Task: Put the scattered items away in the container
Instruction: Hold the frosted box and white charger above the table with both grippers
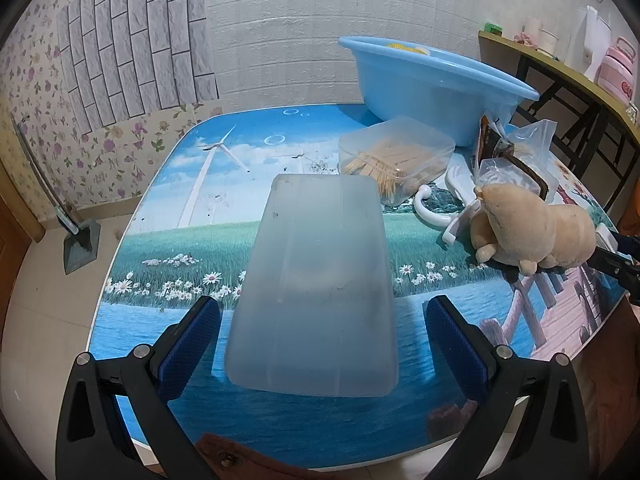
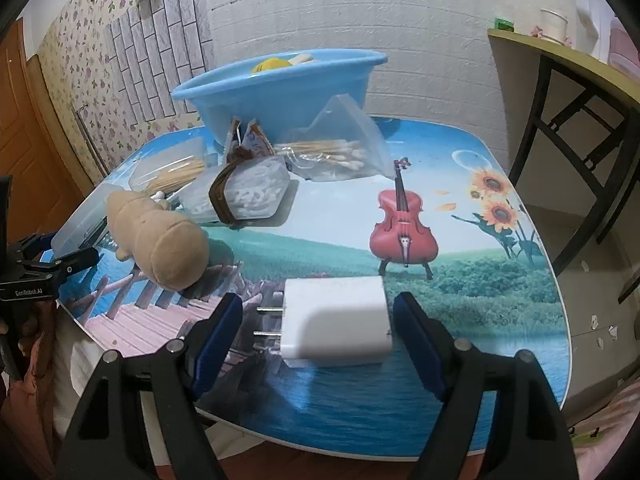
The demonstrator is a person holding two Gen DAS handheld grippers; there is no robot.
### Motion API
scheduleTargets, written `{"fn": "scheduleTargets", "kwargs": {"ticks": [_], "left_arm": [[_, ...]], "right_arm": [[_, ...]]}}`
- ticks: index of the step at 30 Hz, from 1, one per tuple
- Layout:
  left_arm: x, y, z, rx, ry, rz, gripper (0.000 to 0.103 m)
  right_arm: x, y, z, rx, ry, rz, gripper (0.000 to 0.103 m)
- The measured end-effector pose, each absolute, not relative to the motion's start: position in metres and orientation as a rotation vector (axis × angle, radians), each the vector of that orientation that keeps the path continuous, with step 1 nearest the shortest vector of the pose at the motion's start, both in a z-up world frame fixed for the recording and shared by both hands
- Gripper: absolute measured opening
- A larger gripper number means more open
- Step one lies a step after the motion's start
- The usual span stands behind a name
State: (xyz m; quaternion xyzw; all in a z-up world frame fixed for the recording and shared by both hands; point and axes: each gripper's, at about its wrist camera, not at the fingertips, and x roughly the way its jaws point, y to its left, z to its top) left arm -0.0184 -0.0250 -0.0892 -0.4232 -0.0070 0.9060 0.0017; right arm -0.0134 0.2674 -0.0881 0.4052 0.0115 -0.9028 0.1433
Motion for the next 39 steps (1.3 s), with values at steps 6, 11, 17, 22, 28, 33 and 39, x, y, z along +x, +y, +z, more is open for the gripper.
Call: {"fn": "scheduleTargets", "kwargs": {"ticks": [6, 11, 17, 22, 28, 33, 39], "left_arm": [[-0.0171, -0.0258, -0.0908, -1.314, -0.024, 2.846, 0.103], [-0.0167, -0.0263, -0.0912, -1.313, -0.022, 2.846, 0.103], [-0.017, -0.026, -0.0912, -1.313, -0.022, 2.846, 0.103], [-0.0171, -0.0264, -0.0915, -1.312, -0.022, 2.847, 0.103], [-0.0166, -0.0261, -0.0914, -1.303, -0.025, 2.848, 0.103], [-0.016, -0.0253, -0.0918, -1.291, -0.018, 2.845, 0.102], [-0.0115, -0.0233, -0.0883, -1.25, -0.007, 2.855, 0.072]], "right_arm": [[-0.0131, 0.2678, -0.0875, 1.162, 0.031, -2.606, 0.066], [-0.0122, 0.2668, -0.0876, 1.154, 0.043, -2.596, 0.06], [-0.012, 0.2665, -0.0878, 1.153, 0.042, -2.597, 0.06], [-0.012, 0.2657, -0.088, 1.158, 0.048, -2.595, 0.06], [-0.0121, 0.2653, -0.0879, 1.159, 0.052, -2.596, 0.06], [-0.0115, 0.2662, -0.0877, 1.155, 0.047, -2.596, 0.06], [-0.0129, 0.269, -0.0873, 1.158, 0.012, -2.592, 0.06]]}}
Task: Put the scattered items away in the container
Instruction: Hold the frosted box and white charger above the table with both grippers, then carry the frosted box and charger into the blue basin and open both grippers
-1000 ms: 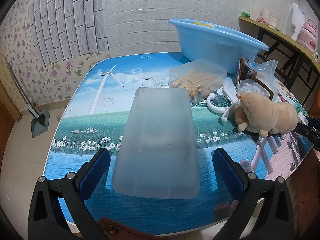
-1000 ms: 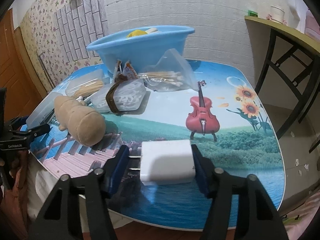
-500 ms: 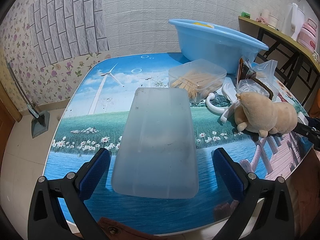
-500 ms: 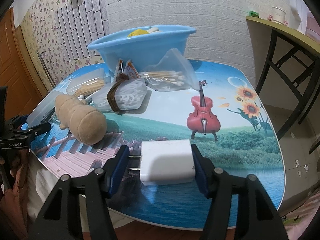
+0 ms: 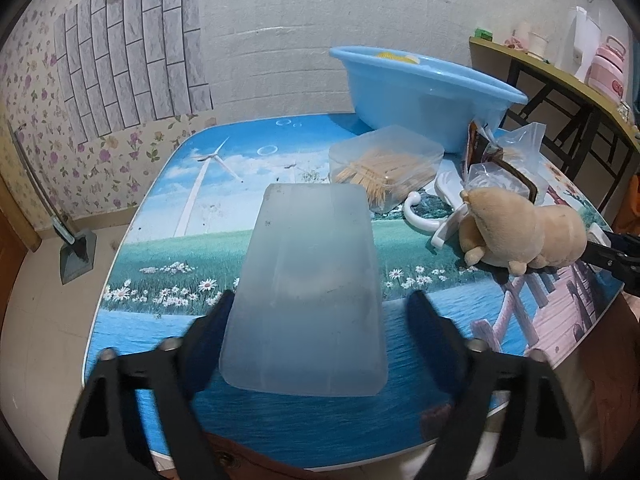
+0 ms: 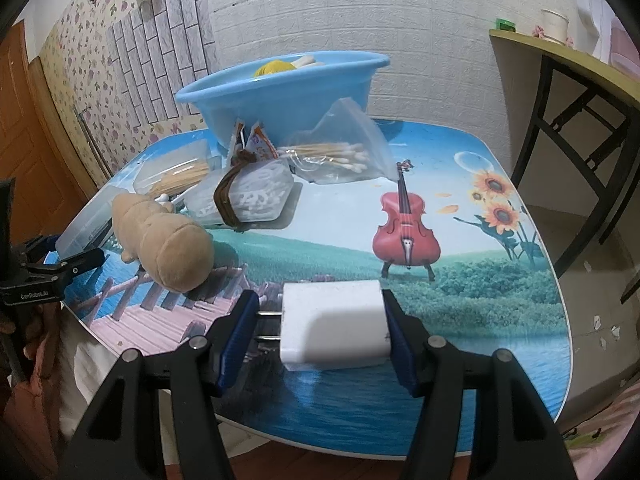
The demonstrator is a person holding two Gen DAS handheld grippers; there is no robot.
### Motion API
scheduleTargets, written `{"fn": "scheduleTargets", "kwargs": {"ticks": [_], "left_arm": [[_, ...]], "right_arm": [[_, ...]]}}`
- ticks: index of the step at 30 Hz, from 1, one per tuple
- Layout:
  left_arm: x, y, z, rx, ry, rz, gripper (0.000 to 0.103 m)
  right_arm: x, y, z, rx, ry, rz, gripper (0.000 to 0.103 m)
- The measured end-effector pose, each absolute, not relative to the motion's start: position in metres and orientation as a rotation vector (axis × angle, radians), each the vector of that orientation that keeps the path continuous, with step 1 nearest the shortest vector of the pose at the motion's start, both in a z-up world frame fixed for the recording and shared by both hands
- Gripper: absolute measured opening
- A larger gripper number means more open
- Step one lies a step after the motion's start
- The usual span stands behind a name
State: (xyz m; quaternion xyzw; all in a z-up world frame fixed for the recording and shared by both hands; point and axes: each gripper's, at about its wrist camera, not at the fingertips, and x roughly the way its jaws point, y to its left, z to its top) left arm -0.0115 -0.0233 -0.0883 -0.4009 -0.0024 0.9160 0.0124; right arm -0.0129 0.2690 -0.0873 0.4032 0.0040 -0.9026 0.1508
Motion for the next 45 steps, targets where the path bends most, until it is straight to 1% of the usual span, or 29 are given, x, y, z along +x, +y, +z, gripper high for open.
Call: {"fn": "scheduleTargets", "kwargs": {"ticks": [1, 9, 13, 17, 23, 28, 33, 35, 39, 45], "left_arm": [[-0.011, -0.023, -0.087, -1.244, -0.008, 2.861, 0.06], [-0.009, -0.025, -0.085, -1.23, -0.029, 2.85, 0.06], [-0.005, -0.024, -0.073, -1.168, -0.034, 2.868, 0.06], [-0.005, -0.027, -0.058, -1.114, -0.093, 2.875, 0.06], [-0.012, -0.026, -0.034, -1.043, -0.096, 2.889, 0.06], [-0.027, -0.017, -0.017, -1.015, -0.098, 2.848, 0.06], [-0.045, -0.004, 0.004, -0.95, -0.041, 2.853, 0.061], [-0.056, -0.001, 0.011, -0.929, -0.067, 2.841, 0.061], [-0.079, 0.009, 0.015, -0.924, -0.054, 2.829, 0.061], [-0.115, 0.026, 0.018, -0.938, -0.051, 2.802, 0.061]], "right_arm": [[-0.012, 0.269, -0.087, 1.157, 0.012, -2.593, 0.06], [-0.01, 0.268, -0.082, 1.124, 0.019, -2.597, 0.06], [-0.012, 0.271, -0.077, 1.115, -0.015, -2.599, 0.059], [-0.014, 0.266, -0.071, 1.088, -0.008, -2.592, 0.059], [-0.018, 0.257, -0.057, 1.028, 0.005, -2.577, 0.059], [-0.025, 0.25, -0.041, 0.983, -0.007, -2.561, 0.059], [-0.036, 0.243, -0.027, 0.947, 0.007, -2.555, 0.059], [-0.042, 0.241, -0.019, 0.921, -0.002, -2.555, 0.059], [-0.057, 0.237, -0.003, 0.851, -0.011, -2.55, 0.059], [-0.086, 0.227, 0.002, 0.818, -0.011, -2.543, 0.059]]}}
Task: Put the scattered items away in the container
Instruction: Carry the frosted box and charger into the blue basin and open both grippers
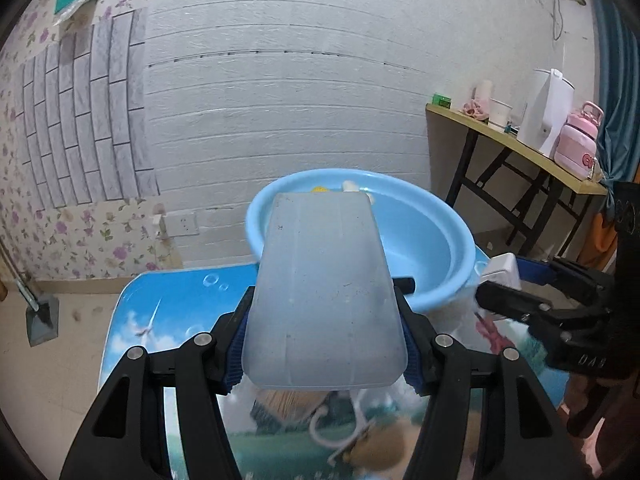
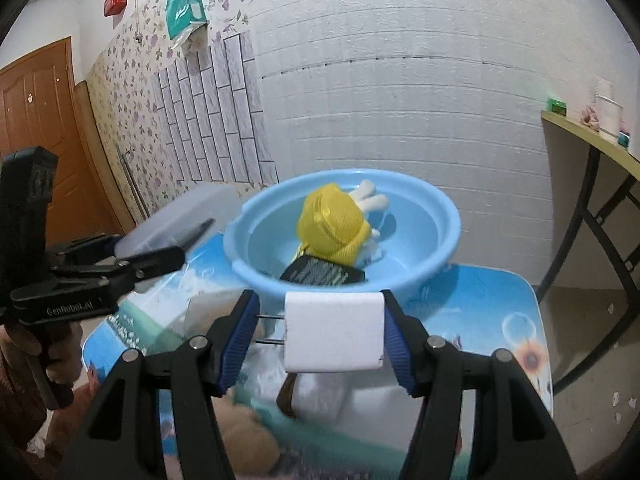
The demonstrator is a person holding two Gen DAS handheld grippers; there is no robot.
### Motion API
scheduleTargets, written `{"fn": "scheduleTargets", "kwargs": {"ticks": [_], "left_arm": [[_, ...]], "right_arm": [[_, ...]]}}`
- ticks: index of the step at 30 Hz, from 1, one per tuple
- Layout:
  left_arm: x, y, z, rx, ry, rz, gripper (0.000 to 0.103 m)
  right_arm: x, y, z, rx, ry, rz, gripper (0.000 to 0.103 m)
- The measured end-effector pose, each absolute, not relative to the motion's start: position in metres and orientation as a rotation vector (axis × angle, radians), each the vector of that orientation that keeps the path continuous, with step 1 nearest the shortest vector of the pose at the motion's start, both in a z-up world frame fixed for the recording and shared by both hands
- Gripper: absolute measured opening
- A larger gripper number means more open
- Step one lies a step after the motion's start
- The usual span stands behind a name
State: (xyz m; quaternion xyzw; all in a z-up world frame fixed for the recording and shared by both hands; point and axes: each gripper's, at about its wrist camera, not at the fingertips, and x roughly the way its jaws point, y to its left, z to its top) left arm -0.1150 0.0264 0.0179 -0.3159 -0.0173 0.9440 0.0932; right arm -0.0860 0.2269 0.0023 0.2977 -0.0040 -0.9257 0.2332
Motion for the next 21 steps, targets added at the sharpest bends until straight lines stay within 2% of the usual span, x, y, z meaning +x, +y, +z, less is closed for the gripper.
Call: {"fn": "scheduleTargets", "kwargs": {"ticks": [13, 21], "left_arm": [[-0.175, 0.049, -0.002, -1.034, -0.003, 2.725, 0.061], [-0.191, 0.046, -0.004, -1.061, -0.012, 2.672, 0.061]], "right_arm": [[-0.146, 0.223, 0.001, 0.817, -0.048, -2.517, 0.059], [-0.177, 0.222, -0.013, 0.952, -0.075, -2.518, 0.059]]}}
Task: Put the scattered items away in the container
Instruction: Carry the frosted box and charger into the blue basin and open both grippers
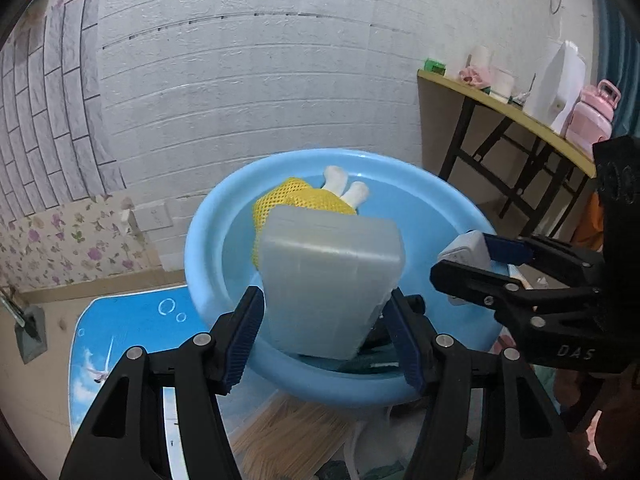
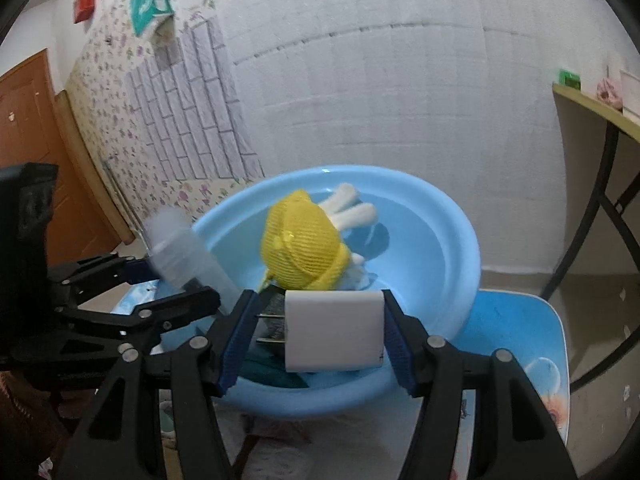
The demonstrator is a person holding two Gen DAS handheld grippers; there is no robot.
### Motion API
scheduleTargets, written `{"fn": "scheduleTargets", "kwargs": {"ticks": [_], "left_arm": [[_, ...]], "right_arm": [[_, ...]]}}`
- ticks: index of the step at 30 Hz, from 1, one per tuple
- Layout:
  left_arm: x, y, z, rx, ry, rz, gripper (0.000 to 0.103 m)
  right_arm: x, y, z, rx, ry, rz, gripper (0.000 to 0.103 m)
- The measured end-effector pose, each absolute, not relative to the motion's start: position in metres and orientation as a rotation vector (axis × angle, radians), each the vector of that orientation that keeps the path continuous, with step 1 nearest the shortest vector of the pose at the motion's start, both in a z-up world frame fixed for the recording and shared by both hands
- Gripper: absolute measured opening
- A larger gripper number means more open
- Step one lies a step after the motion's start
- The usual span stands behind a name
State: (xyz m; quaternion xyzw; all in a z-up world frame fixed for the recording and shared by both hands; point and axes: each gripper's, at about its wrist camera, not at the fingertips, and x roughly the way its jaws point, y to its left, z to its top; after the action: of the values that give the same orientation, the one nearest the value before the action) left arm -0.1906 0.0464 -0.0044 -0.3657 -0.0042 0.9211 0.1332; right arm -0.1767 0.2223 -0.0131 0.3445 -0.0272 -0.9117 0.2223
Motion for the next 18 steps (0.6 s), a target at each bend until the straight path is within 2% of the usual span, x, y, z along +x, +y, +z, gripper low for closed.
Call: {"fn": "scheduleTargets", "kwargs": {"ticks": [5, 9, 18], "left_arm": [[-0.179, 0.042, -0.002, -1.045, 0.002, 2.678, 0.062], [-0.158, 0.04, 0.001, -1.008, 0.04, 2.714, 0.066], [-0.108, 0.028, -0.015, -1.073, -0.052, 2.764, 0.068]], "right_arm": [[-0.173, 0.222, -0.015, 0.953, -0.032, -2.532, 0.059], [-0.168, 0.215, -0.017, 0.953, -0.004, -2.544, 0.06], [-0.123, 0.215, -0.01, 0.882, -0.04, -2.56, 0.06]]}}
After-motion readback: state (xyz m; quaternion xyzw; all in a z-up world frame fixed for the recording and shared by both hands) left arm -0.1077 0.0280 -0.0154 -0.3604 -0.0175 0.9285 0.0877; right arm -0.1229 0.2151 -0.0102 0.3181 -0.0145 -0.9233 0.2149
